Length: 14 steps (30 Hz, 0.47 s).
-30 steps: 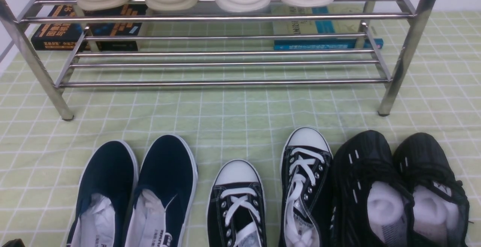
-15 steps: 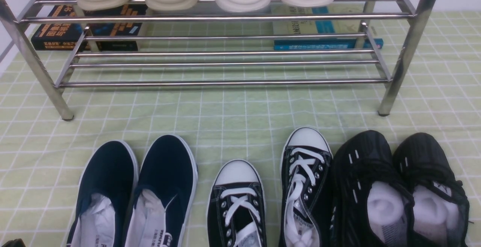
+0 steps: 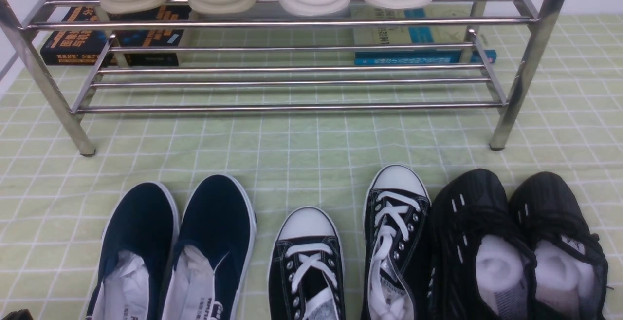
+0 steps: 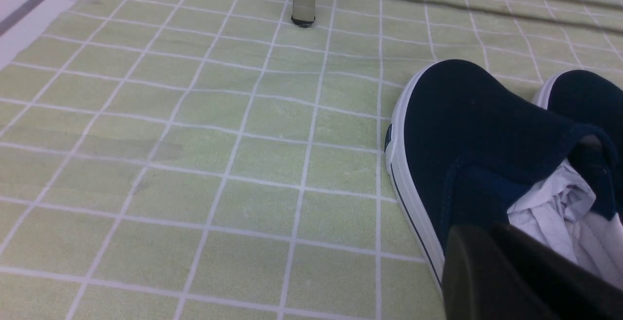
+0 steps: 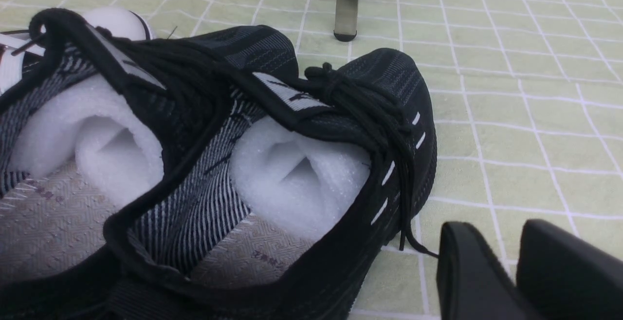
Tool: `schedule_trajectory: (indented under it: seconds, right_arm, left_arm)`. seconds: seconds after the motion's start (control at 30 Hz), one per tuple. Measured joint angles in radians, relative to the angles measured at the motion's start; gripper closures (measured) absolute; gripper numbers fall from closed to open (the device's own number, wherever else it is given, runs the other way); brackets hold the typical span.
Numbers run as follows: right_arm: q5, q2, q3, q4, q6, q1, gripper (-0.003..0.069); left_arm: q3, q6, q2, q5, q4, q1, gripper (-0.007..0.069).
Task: Take the shoes off the shelf with your hand from the green coffee tablecloth.
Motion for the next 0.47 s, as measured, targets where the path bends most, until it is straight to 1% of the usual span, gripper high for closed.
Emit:
schedule_trajectory:
  seconds: [0.47]
  right_arm:
    - [0.0,0.0,0.0,0.0,0.0,0.0,0.0452]
  left_arm:
    - [0.0,0.001,0.0,0.0,0.0,0.0,0.0552]
